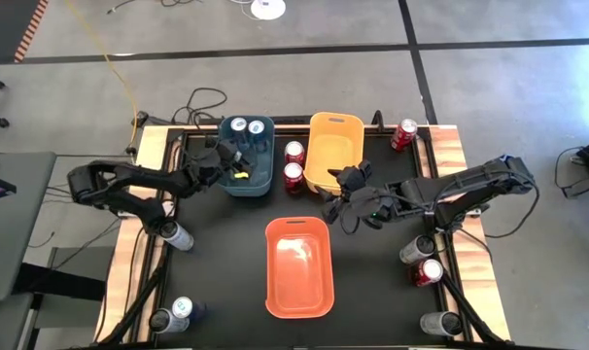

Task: Sort soda cans
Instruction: Put the top blue soda can into the blue bin

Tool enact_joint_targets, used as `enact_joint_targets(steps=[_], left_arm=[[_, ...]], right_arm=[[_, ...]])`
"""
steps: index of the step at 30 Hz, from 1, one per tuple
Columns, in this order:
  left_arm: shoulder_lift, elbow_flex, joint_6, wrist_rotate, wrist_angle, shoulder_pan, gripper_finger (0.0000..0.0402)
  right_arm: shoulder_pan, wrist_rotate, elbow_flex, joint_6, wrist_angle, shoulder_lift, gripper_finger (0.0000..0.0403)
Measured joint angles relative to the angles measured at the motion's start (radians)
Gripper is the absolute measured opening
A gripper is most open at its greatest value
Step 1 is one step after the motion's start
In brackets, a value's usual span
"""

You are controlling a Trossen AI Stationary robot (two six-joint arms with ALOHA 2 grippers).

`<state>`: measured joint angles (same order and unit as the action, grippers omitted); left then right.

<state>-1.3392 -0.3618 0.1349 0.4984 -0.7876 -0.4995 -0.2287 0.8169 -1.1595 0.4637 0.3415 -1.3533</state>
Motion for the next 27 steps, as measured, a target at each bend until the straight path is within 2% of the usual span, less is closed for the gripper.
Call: enact_joint_targets(steps=[8, 11, 13, 16, 20, 22, 25, 27], left_arm=[[0.081, -0.004, 0.04, 0.08, 0.025, -0.001, 0.0298], [0.113, -0.018, 0.05, 0.084, 0.091, 0.004, 0.0298], [0.147, -0.038, 0.056, 0.081, 0.185, 0.023, 0.0298], [0.213, -0.092, 0.052, 0.046, 0.411, 0.052, 0.0298], [0.266, -0.187, -0.1, -0.023, 0.783, 0.063, 0.0298], [0.278, -0.224, -0.172, -0.05, 0.911, 0.063, 0.0298], [0.3, -0.262, -0.198, -0.051, 1.026, 0.068, 0.0298], [0.325, -0.278, -0.2, -0.05, 1.054, 0.078, 0.0298]], right_arm=[[0.0, 0.0, 0.0, 0.0, -0.02, 0.0, 0.0295], [0.0, 0.0, 0.0, 0.0, -0.023, 0.0, 0.0295], [0.0, -0.001, 0.0, -0.001, -0.022, 0.0, 0.0295], [0.0, -0.003, 0.0, -0.001, -0.012, 0.0, 0.0295], [0.004, -0.004, 0.0, -0.001, 0.006, 0.0, 0.0295], [0.017, -0.005, 0.0, -0.011, 0.002, 0.0, 0.0295], [0.082, -0.046, -0.01, -0.175, -0.061, -0.002, 0.0295], [0.169, -0.186, -0.044, -0.335, -0.109, -0.002, 0.0295]])
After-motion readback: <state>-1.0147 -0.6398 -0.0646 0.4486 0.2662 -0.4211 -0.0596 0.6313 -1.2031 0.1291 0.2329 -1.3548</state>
